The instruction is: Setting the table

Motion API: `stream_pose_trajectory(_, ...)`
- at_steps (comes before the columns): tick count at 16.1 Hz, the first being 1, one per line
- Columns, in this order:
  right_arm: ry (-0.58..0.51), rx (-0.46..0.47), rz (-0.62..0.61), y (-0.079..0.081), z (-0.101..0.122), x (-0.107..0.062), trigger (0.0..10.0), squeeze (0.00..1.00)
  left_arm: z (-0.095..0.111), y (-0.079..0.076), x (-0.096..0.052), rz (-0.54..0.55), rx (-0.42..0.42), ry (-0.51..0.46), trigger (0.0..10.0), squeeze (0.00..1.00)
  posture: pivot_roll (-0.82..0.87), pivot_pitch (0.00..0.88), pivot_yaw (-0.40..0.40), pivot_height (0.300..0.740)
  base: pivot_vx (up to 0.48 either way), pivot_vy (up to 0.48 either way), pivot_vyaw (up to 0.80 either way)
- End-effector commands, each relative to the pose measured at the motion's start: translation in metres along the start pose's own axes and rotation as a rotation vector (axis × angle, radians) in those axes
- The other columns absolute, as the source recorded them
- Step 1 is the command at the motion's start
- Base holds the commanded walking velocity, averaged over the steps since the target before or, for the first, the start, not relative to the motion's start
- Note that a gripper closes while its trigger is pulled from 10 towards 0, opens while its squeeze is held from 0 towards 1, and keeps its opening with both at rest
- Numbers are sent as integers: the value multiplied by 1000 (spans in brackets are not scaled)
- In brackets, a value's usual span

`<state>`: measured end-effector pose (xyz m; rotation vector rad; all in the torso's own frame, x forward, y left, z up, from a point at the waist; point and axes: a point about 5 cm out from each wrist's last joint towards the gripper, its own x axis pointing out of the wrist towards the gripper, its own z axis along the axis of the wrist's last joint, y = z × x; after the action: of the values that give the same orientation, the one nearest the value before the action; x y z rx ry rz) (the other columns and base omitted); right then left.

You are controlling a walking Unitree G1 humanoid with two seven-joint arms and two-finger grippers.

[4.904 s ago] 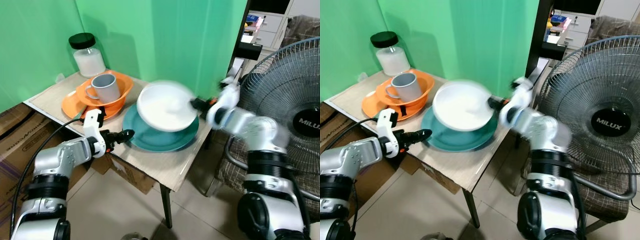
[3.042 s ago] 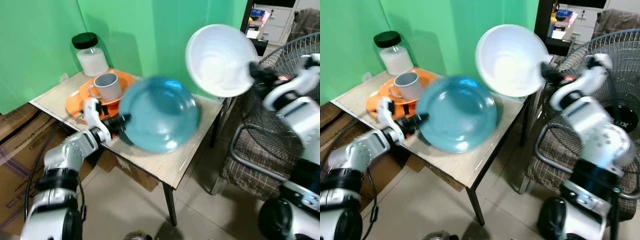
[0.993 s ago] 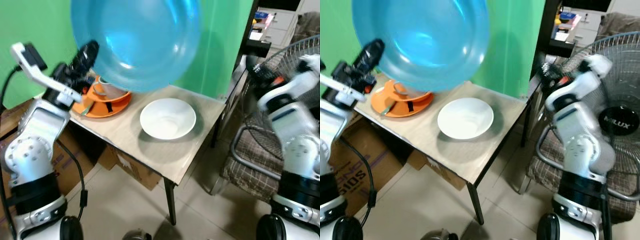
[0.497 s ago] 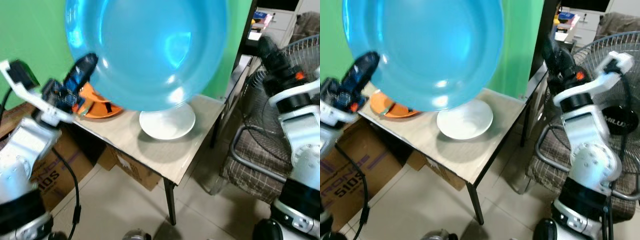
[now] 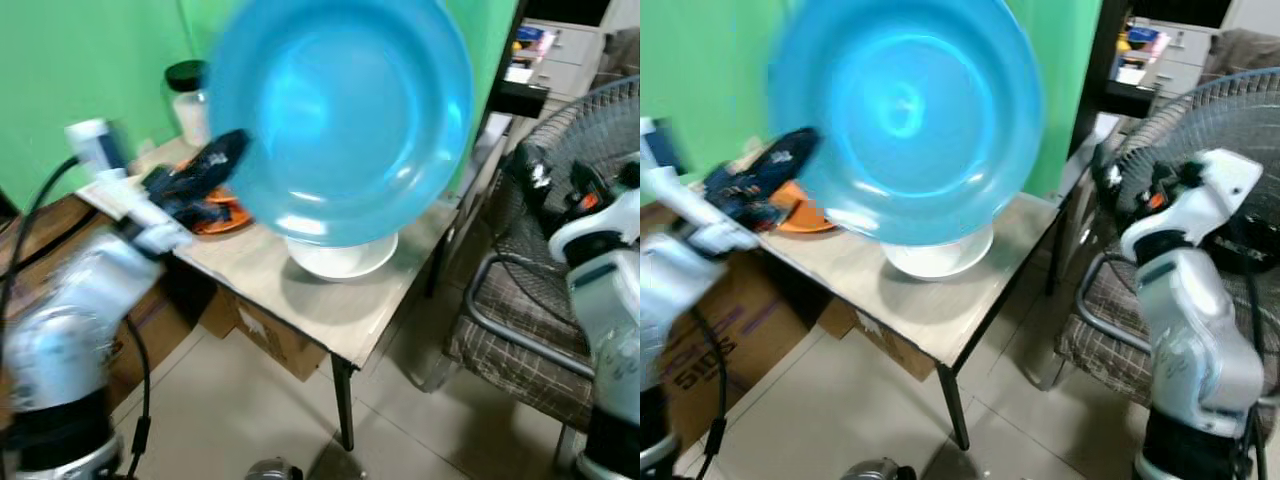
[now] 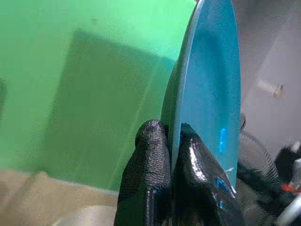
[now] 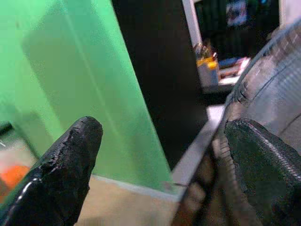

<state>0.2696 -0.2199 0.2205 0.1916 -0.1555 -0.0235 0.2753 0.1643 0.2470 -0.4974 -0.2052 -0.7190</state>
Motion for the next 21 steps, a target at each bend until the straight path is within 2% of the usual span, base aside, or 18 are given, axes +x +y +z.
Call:
stream_pose_trajectory(1,-77,-97,5,11,14,-11,10000,1000,11,-10,15,11,133,-80,0,0,23,0,72,740,0,0,0)
stream_pose_trajectory(2,-72,-130,0,14,13,-14,10000,824,10,-11,21,29,204,-78,0,0,33,0,61,740,0,0,0)
stream_pose_trajectory(3,-66,-103,-43,16,7,-12,10000,0,5,-16,29,33,304,-62,0,0,39,0,57,740,0,0,-775)
stream_pose_trajectory(4,-66,-94,-67,17,5,-11,10000,0,2,-19,32,31,342,-70,0,0,40,0,57,740,0,0,-788)
stream_pose_trajectory(5,-69,-96,-91,18,3,-10,10000,0,0,-22,36,29,372,-74,2196,0,43,0,57,740,0,0,-800)
stream_pose_trajectory(6,-78,-98,-108,25,2,-10,10000,0,-4,-28,45,41,447,-100,10000,0,41,0,59,740,0,0,-800)
stream_pose_trajectory(8,-86,-136,-115,30,2,-15,10000,0,-1,-24,50,121,519,-157,10000,0,7,0,77,740,0,0,-800)
stream_pose_trajectory(11,-96,-173,-114,30,3,-17,10000,0,-1,-24,47,191,571,-214,10000,0,30,0,56,740,0,0,-800)
stream_pose_trajectory(13,-97,-183,-89,35,2,-14,10000,0,-6,-23,42,209,625,-187,10000,0,53,0,37,740,0,0,-800)
stream_pose_trajectory(14,-98,-185,-79,37,1,-14,10000,0,-8,-22,38,211,622,-174,10000,0,54,0,35,740,0,0,-800)
stream_pose_trajectory(16,-104,-126,-30,48,0,-16,10000,0,-21,-11,20,271,644,-58,10000,0,43,0,30,740,0,0,-800)
stream_pose_trajectory(17,-139,-180,-50,50,2,-17,10000,0,-28,-11,13,244,660,-20,10000,0,47,0,25,740,0,0,-800)
stream_pose_trajectory(21,-111,-149,-3,55,-6,-17,10000,0,-32,-15,7,257,679,-21,10000,0,84,0,-1,740,0,0,-800)
